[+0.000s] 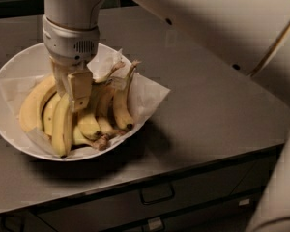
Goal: Pick banana from white bowl
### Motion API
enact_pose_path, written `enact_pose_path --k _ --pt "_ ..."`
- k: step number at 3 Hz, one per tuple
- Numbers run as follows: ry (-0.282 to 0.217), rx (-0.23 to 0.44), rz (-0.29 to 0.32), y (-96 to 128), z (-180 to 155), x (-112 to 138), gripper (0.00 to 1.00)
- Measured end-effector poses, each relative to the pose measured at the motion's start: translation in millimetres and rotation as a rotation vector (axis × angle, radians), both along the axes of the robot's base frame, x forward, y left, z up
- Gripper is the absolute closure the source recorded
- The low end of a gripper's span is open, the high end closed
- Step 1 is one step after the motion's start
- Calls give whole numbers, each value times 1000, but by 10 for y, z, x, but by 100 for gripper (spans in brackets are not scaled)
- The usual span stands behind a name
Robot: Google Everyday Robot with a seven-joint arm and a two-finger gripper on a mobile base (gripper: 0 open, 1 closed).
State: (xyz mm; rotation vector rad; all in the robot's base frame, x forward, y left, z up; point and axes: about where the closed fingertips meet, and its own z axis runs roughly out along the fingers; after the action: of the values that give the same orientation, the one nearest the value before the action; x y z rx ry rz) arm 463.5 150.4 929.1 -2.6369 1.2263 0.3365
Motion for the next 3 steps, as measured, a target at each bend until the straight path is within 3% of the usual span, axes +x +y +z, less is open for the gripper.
enact_pose_path --k 1,3 --pt "-55 78 -26 -229 72 -22 100" --pt "-244 293 -147 -834 245 112 100"
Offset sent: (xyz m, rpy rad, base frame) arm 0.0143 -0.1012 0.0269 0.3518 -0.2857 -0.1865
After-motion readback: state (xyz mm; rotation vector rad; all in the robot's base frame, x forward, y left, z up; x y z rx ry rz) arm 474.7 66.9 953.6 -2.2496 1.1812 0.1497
